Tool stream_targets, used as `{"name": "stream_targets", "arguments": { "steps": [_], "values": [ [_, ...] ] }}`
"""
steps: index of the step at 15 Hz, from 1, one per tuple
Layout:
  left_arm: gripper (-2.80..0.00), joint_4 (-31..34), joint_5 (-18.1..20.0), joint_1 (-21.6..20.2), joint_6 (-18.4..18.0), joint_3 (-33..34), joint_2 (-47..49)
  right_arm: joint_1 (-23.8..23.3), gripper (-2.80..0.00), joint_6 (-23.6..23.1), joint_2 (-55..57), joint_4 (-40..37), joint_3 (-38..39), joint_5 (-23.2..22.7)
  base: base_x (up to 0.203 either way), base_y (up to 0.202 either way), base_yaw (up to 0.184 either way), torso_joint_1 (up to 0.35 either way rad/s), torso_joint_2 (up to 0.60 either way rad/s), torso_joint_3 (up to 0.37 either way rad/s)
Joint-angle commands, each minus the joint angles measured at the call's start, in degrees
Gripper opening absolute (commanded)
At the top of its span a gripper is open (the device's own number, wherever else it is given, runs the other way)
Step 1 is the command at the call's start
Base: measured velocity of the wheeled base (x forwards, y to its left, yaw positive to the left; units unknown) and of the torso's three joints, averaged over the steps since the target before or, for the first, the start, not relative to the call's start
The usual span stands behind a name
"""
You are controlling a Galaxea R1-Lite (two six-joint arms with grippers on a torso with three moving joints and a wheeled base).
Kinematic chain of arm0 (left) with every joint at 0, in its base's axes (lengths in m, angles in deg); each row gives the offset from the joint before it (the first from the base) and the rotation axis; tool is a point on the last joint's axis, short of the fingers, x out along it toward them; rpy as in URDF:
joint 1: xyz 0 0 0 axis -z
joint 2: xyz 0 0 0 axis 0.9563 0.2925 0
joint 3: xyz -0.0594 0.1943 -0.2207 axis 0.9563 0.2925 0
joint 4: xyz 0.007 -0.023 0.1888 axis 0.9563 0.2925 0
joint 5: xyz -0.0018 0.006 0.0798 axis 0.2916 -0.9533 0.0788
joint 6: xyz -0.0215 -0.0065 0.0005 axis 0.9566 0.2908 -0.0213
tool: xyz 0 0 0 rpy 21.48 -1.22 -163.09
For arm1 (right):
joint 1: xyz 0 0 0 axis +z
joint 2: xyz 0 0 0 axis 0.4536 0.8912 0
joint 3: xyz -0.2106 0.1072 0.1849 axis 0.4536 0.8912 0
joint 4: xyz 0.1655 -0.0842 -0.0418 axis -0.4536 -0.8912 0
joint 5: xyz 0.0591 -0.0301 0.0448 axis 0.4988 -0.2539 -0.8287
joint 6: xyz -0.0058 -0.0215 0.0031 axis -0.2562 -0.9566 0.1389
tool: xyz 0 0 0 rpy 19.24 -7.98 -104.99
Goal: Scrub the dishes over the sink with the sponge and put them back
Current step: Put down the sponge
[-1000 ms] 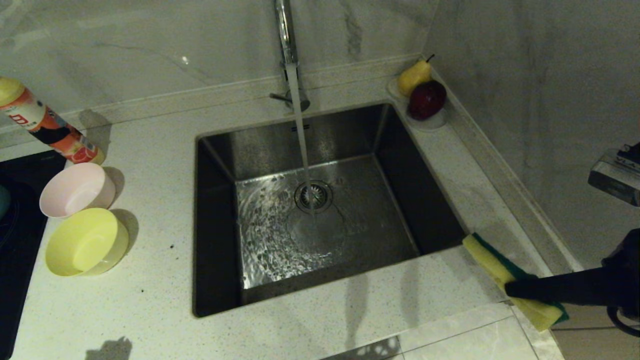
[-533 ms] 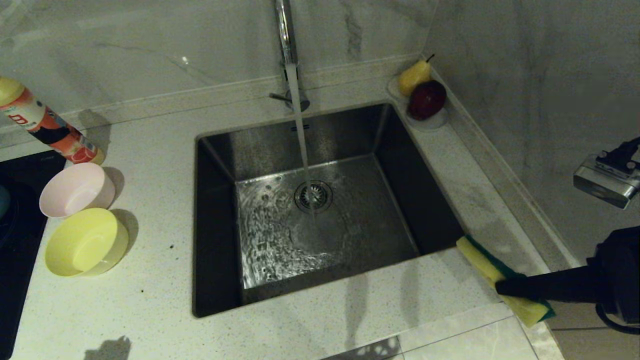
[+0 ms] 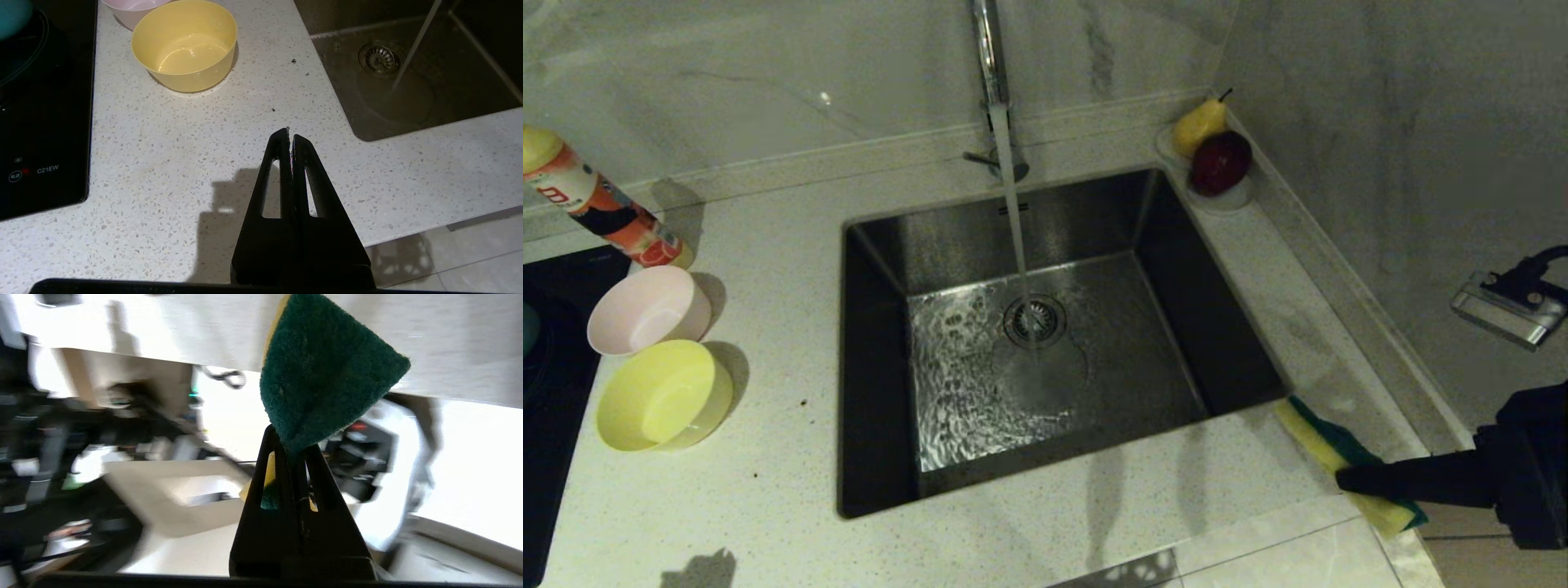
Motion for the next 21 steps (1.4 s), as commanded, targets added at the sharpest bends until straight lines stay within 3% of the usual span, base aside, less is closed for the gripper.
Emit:
{"name": "stream_targets", "arguments": {
  "steps": [1, 5, 8, 11, 13, 18, 21],
  "values": [
    [-2.80, -0.18, -0.13, 0.01, 1.25, 2.29, 0.03, 0.01, -2.80, -4.42, -0.60, -1.81, 0.70, 1.63, 0.000, 0.000, 0.000, 0.000, 0.00, 0.000],
    [-2.80, -0.09, -0.39, 0.01, 1.63, 2.29, 0.03, 0.05, -2.80, -14.66, -1.31, -2.24, 4.84, 7.47, 0.000, 0.000, 0.000, 0.000, 0.00, 0.000],
    [-2.80, -0.18, -0.13, 0.01, 1.09, 2.29, 0.03, -0.05, -2.80, -19.36, -1.26, -2.16, 7.42, 11.85, 0.000, 0.000, 0.000, 0.000, 0.00, 0.000],
    [-2.80, -0.19, -0.48, 0.01, 3.56, 2.29, 0.03, -0.88, -2.80, -20.26, -1.42, 2.83, 11.73, 14.07, 0.000, 0.000, 0.000, 0.000, 0.00, 0.000],
    [-2.80, -0.18, -0.48, 0.01, 3.56, 2.29, 0.03, -2.73, -2.80, -21.86, -1.11, 7.97, 14.69, 14.26, 0.000, 0.000, 0.000, 0.000, 0.00, 0.000],
    [-2.80, -0.25, -0.43, 0.01, 3.56, 2.29, 0.03, -8.55, -2.80, -23.68, 0.70, 12.08, 16.65, 14.25, 0.000, 0.000, 0.000, 0.000, 0.00, 0.000],
    [-2.80, -0.18, -0.48, 0.01, 3.56, 2.29, 0.03, -9.50, -2.80, -23.92, 0.98, 18.42, 19.49, 14.38, 0.000, 0.000, 0.000, 0.000, 0.00, 0.000]
  ]
}}
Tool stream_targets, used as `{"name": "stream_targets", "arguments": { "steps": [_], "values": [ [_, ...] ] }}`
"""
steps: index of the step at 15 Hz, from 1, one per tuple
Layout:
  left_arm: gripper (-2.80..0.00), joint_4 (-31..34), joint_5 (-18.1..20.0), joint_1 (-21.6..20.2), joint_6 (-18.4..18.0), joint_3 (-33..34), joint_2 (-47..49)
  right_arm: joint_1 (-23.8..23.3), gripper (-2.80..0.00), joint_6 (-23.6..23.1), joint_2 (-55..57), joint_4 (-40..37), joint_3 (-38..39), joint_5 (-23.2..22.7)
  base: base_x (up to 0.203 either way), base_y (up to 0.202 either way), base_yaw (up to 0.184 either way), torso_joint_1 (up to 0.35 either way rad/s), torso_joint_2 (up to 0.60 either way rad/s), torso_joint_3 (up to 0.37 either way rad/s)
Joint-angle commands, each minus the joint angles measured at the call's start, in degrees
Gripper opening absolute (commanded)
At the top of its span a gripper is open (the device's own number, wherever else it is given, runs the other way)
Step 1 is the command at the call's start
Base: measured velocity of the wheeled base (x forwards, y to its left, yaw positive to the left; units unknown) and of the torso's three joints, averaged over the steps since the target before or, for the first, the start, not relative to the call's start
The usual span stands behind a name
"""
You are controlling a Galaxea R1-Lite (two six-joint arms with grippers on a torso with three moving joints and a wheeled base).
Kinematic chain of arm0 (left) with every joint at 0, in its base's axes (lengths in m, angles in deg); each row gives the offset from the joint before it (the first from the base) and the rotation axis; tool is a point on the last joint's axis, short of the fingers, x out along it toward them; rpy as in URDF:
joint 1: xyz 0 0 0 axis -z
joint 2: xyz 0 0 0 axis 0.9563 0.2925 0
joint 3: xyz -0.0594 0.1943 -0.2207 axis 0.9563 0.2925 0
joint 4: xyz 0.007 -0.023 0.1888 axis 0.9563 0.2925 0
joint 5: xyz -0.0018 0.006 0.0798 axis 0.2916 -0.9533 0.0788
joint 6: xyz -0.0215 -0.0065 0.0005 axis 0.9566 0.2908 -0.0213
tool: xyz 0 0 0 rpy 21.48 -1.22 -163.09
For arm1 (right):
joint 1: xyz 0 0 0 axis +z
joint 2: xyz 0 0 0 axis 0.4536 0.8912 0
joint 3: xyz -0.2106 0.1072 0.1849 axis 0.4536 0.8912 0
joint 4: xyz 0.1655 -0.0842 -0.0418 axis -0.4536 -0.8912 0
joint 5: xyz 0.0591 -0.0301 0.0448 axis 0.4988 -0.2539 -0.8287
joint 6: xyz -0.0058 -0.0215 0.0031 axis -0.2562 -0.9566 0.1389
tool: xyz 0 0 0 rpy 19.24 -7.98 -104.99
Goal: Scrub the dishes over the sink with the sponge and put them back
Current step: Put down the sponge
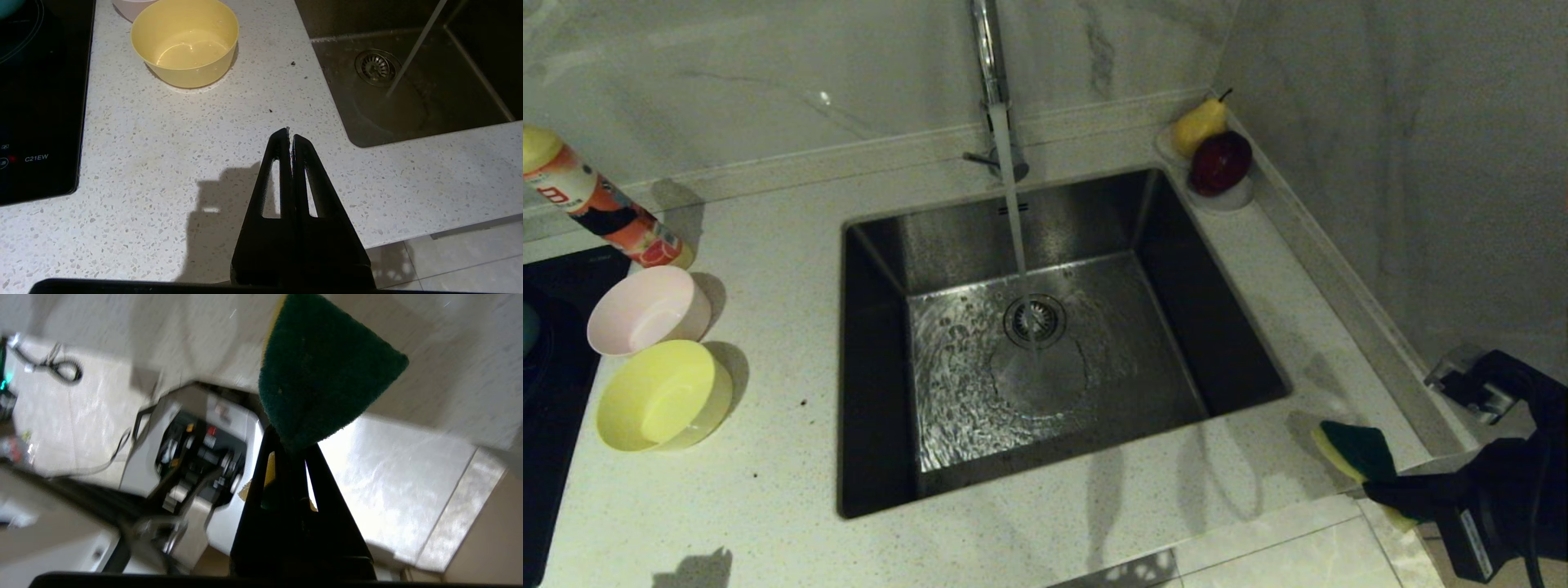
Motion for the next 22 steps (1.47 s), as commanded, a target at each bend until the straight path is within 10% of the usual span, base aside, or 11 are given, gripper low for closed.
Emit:
{"name": "stream_targets", "arguments": {
  "steps": [1, 22],
  "values": [
    [-2.80, -0.05, 0.04, 0.01, 0.02, 2.29, -0.04, -0.42, -2.80, 0.04, 0.52, 1.17, 1.79, 0.10, 0.000, 0.000, 0.000, 0.000, 0.00, 0.000],
    [-2.80, -0.03, 0.05, 0.01, 0.02, 2.29, -0.04, -7.36, -2.80, -3.36, 14.45, 17.34, -1.94, 3.88, 0.000, 0.000, 0.000, 0.000, 0.00, 0.000]
  ]
}}
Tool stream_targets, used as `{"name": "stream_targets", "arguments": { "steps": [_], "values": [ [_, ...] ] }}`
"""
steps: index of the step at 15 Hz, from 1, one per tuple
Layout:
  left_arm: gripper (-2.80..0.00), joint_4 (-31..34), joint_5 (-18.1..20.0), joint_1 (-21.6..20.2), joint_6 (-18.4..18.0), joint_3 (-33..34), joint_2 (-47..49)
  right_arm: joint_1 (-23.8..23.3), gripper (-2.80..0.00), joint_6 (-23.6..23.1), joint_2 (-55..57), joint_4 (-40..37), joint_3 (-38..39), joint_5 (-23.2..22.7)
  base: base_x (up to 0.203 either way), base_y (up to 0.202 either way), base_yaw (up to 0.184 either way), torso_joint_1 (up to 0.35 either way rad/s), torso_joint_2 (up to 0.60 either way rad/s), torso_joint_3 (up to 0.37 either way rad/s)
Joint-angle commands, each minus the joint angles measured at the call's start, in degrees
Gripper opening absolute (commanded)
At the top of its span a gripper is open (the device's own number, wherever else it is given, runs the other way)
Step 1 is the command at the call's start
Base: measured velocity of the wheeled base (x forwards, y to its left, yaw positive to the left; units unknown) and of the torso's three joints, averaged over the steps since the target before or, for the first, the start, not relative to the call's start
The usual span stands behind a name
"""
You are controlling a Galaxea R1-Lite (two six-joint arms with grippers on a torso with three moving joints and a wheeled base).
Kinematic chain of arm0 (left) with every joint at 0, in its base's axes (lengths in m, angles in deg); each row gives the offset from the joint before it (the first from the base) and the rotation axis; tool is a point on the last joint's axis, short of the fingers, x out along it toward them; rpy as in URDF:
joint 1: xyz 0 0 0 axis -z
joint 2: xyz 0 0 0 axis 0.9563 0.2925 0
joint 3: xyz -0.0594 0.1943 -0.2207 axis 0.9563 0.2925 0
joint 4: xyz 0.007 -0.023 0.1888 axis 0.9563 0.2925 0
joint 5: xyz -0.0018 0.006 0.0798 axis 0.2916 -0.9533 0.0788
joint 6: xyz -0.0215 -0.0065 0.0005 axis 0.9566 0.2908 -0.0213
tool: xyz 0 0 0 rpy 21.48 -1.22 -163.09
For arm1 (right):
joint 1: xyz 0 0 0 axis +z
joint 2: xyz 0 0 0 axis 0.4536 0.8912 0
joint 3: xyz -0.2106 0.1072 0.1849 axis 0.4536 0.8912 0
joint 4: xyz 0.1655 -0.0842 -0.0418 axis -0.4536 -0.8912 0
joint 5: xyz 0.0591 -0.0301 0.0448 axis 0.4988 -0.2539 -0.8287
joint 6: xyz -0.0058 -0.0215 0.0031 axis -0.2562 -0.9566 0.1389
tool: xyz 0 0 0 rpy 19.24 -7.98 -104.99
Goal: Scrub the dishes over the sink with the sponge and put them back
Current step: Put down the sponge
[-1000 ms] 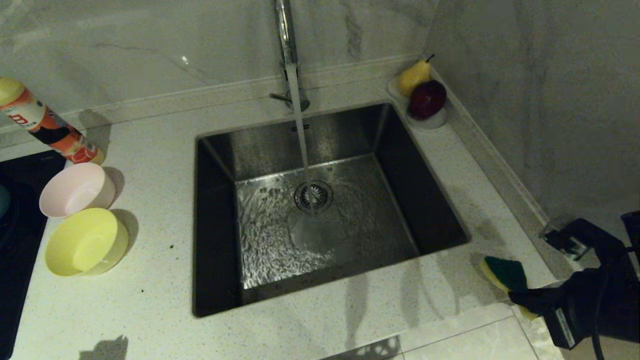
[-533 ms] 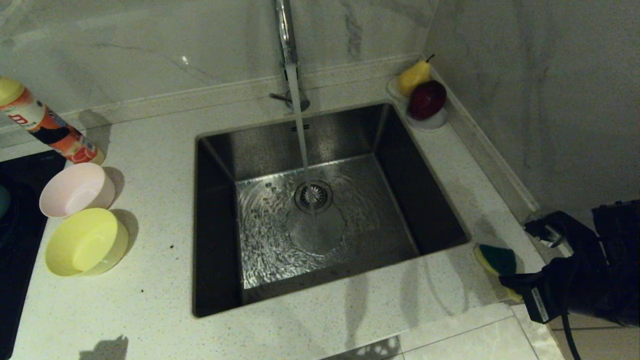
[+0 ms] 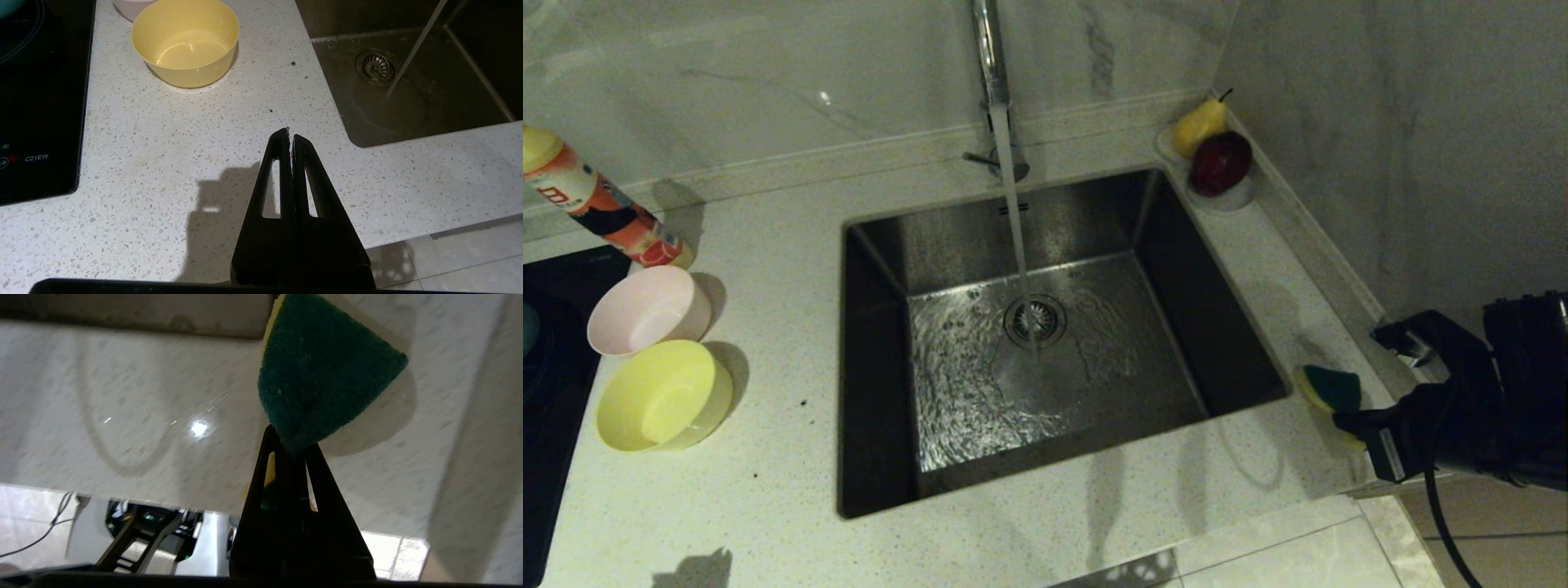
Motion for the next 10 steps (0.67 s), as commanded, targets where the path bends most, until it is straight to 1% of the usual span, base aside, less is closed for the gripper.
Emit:
{"name": "stream_targets", "arguments": {
  "steps": [1, 5, 10],
  "values": [
    [-2.80, -0.11, -0.04, 0.01, 0.02, 2.29, -0.07, -0.26, -2.80, -0.09, 0.85, 0.14, -1.00, -0.05, 0.000, 0.000, 0.000, 0.000, 0.00, 0.000],
    [-2.80, -0.03, -0.04, 0.01, 0.02, 2.29, -0.07, -1.05, -2.80, -0.62, 1.70, 1.90, -1.15, 0.13, 0.000, 0.000, 0.000, 0.000, 0.00, 0.000],
    [-2.80, -0.08, -0.04, 0.01, 0.02, 2.29, -0.07, -1.14, -2.80, -0.44, 2.58, 2.17, -1.15, 0.13, 0.000, 0.000, 0.000, 0.000, 0.00, 0.000]
  ]
}}
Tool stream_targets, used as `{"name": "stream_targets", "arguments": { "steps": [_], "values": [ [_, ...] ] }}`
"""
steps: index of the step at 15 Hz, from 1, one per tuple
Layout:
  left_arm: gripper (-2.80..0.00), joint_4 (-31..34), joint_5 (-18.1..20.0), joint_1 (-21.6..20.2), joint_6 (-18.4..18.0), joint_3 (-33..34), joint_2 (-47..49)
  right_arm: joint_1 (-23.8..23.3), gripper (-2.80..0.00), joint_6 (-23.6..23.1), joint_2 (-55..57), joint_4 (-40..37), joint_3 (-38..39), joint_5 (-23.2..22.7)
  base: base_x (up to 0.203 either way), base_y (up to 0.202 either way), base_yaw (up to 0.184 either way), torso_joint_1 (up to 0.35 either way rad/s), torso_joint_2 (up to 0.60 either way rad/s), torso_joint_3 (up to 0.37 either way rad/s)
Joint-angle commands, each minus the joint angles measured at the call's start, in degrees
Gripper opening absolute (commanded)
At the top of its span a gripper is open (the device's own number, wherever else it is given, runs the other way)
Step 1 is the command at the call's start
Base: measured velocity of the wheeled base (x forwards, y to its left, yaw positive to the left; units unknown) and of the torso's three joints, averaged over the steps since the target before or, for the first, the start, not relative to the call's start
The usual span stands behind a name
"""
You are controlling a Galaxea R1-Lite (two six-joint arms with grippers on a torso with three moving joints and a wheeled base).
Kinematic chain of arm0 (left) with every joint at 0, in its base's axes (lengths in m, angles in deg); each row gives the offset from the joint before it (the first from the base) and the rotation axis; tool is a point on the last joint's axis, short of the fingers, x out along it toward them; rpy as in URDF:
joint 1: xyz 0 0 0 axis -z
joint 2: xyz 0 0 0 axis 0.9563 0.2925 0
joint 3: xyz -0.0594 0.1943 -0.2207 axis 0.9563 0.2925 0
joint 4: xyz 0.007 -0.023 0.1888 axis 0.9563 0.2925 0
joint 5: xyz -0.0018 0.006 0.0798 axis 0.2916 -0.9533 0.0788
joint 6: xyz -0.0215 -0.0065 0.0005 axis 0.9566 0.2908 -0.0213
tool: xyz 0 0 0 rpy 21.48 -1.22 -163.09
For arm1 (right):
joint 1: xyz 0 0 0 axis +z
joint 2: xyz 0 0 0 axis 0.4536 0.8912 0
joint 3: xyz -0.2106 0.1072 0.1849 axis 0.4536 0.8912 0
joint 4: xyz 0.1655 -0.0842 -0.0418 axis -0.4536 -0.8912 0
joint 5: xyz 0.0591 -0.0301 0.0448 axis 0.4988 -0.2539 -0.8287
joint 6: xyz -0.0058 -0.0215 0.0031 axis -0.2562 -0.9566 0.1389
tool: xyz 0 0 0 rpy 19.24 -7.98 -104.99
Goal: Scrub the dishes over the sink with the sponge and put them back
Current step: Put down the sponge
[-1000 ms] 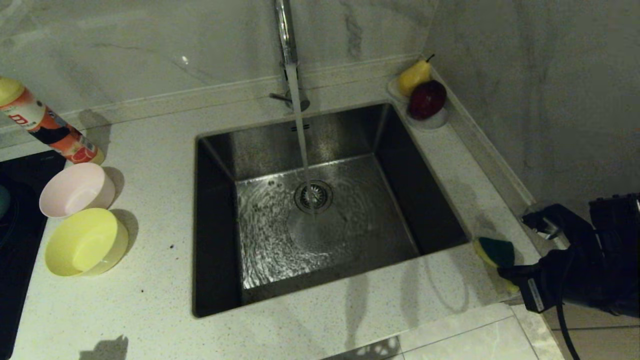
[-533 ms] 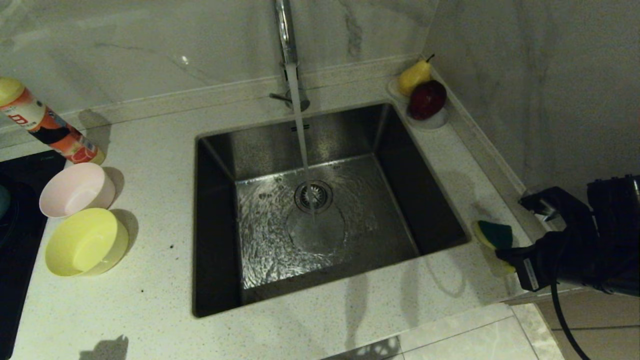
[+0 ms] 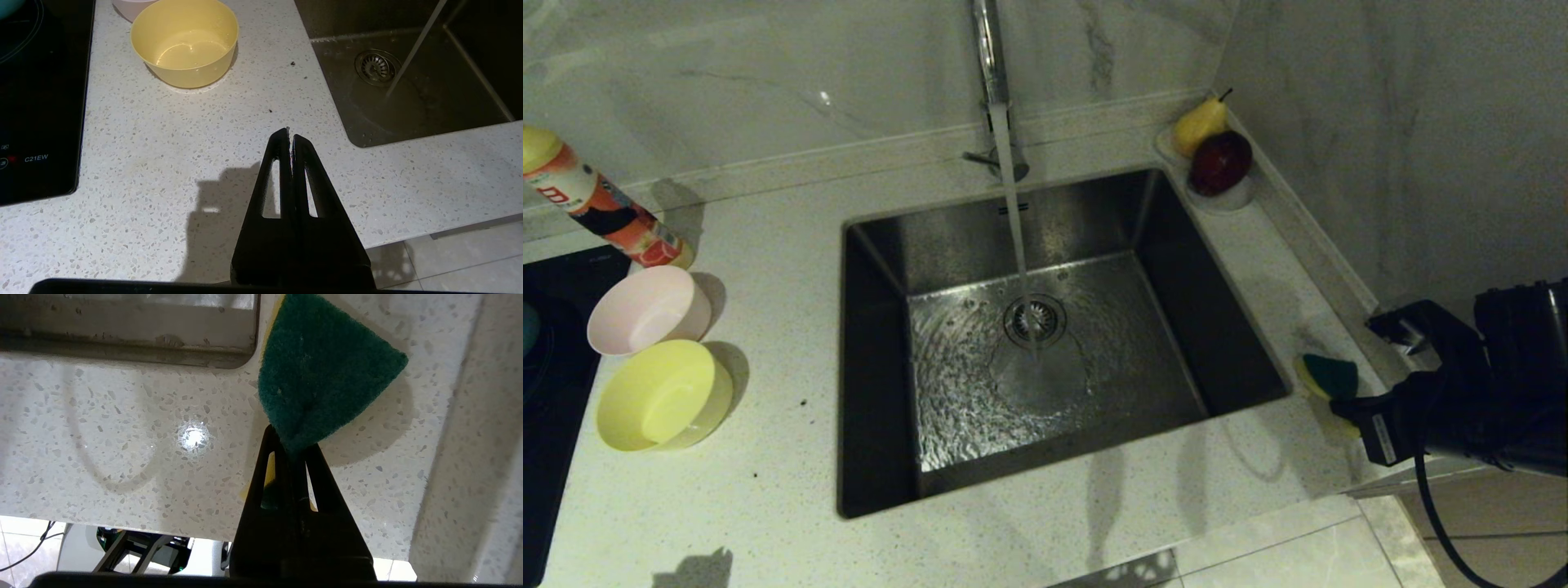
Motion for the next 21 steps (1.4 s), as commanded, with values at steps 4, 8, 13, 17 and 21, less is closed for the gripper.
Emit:
{"name": "stream_targets", "arguments": {
  "steps": [4, 8, 13, 17, 21],
  "values": [
    [-2.80, -0.07, -0.04, 0.01, 0.05, 2.29, -0.07, -0.19, -2.80, -0.28, 1.23, 1.59, 0.05, -0.01, 0.000, 0.000, 0.000, 0.000, 0.00, 0.000],
    [-2.80, -0.08, -0.04, 0.01, 0.05, 2.29, -0.07, -0.81, 0.00, -1.60, 1.06, 1.76, -0.05, -0.01, 0.000, 0.000, 0.000, 0.000, 0.00, 0.000],
    [-2.80, -0.03, 0.05, 0.01, 0.05, 2.29, -0.07, -0.81, 0.00, -1.42, 0.80, 2.03, -0.13, -0.09, 0.000, 0.000, 0.000, 0.000, 0.00, 0.000],
    [-2.80, -0.05, -0.04, 0.01, 0.05, 2.29, -0.07, -0.65, 0.00, -0.76, -0.24, 1.44, -0.41, -0.43, 0.000, 0.000, 0.000, 0.000, 0.00, 0.000],
    [-2.80, 0.01, 0.05, 0.01, 0.05, 2.29, -0.07, 1.65, 0.00, 2.78, -0.79, 0.28, 0.13, -0.71, 0.000, 0.000, 0.000, 0.000, 0.00, 0.000]
  ]
}}
